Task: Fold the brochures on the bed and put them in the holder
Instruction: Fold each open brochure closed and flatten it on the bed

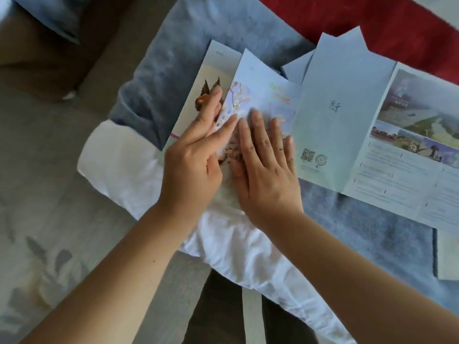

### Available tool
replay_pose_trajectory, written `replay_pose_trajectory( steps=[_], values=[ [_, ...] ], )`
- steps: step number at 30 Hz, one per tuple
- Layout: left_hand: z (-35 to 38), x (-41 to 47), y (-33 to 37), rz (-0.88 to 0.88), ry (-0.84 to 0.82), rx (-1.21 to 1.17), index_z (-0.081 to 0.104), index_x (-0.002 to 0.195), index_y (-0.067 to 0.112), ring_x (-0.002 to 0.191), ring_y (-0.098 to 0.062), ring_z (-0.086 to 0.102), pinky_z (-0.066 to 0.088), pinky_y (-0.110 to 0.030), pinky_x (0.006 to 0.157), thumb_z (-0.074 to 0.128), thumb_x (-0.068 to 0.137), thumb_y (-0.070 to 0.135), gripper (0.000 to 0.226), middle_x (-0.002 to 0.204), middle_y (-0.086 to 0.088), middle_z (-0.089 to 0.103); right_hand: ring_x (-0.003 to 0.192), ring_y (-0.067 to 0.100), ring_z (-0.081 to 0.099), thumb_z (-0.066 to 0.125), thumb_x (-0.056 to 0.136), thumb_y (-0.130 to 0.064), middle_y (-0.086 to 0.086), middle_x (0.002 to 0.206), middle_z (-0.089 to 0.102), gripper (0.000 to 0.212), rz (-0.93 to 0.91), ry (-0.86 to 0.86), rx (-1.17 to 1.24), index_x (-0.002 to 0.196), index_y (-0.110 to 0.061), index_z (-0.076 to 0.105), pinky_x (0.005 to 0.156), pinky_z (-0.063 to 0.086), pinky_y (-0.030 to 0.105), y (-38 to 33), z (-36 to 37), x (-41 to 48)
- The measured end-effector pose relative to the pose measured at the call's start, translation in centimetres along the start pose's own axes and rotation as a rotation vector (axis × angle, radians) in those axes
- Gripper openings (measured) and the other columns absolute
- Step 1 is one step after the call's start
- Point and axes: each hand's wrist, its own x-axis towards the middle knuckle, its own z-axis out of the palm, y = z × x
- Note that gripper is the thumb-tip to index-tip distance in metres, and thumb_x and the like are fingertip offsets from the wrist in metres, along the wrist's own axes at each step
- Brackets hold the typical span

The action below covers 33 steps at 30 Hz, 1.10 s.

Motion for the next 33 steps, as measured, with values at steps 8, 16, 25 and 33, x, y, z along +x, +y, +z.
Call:
replay_pose_trajectory(
  steps=[8,16,25,33],
  values=[
    [-1.6,2.0,-3.8,0.025,0.043,0.043,0.068,0.125,-0.007,0.138,-0.031,0.053,0.051,-0.037,0.109,0.042,0.105,-0.004,0.033,0.147,-0.027,0.051,0.160,0.023,0.005,0.041,0.110,-0.037,0.006,0.173,0.007,0.066,0.002,-0.043,0.029,0.165,-0.011,0.015,0.130,0.004,0.038,-3.2,1.0,3.6],
    [-1.1,2.0,-4.9,-0.064,-0.070,0.082,0.064,0.130,-0.008,0.148,-0.041,0.038,0.042,-0.042,0.117,0.041,0.096,-0.017,0.042,0.155,-0.028,0.040,0.160,0.022,0.005,0.034,0.111,-0.029,0.006,0.173,0.008,0.059,0.033,-0.082,0.005,0.164,-0.009,0.017,0.130,0.001,0.033,-3.4,1.1,4.3],
    [-2.2,0.1,-4.5,-0.165,-0.424,0.367,0.036,0.156,0.001,0.158,-0.024,0.016,0.022,-0.031,0.126,0.047,0.105,0.015,0.054,0.170,-0.010,0.020,0.160,0.021,0.011,0.038,0.110,-0.034,0.006,0.172,0.012,0.061,0.062,-0.063,-0.065,0.164,-0.012,0.022,0.129,0.009,0.034,-4.4,1.1,5.5],
    [-3.7,1.8,-2.5,-0.211,-0.801,0.586,0.003,0.163,0.006,0.160,-0.024,0.000,0.013,-0.034,0.127,0.055,0.090,0.069,0.109,0.171,-0.015,-0.010,0.160,0.014,0.004,0.066,0.101,-0.027,-0.005,0.174,0.004,0.077,0.003,-0.270,-0.118,0.164,-0.029,0.023,0.117,0.027,0.026,-3.1,-1.9,7.7]
  ],
)
